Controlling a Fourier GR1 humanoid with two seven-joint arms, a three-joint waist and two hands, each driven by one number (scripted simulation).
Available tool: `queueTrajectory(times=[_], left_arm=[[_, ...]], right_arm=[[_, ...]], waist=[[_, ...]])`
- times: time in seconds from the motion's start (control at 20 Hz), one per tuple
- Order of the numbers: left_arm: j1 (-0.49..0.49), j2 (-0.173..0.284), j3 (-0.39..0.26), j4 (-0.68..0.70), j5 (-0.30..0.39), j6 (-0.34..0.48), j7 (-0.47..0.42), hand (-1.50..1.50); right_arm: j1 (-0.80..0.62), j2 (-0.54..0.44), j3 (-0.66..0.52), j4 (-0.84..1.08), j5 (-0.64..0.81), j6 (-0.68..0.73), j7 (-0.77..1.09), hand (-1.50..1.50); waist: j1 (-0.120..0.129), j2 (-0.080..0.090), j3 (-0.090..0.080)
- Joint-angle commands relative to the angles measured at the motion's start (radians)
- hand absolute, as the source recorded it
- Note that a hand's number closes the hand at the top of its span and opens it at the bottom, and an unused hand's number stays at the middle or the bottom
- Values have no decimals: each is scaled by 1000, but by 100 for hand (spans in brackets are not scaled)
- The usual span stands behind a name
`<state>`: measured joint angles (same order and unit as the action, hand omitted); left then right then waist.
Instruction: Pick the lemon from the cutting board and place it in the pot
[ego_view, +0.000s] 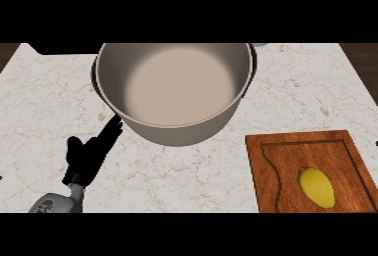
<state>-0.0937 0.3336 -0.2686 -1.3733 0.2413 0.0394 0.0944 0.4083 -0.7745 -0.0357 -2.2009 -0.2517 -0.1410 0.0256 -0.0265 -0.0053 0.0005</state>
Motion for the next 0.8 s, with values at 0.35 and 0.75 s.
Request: queueTrajectory(times=[0.35, 0.75], left_arm=[[-16, -23, -1, 37, -28, -39, -13, 0], [6, -62, -6, 3, -67, -41, 19, 0]], right_arm=[[-101, -101, 107, 157, -50, 213, 260, -150], [-216, 45, 225, 411, 194, 253, 177, -150]], waist=[[42, 12, -1], [37, 7, 0]])
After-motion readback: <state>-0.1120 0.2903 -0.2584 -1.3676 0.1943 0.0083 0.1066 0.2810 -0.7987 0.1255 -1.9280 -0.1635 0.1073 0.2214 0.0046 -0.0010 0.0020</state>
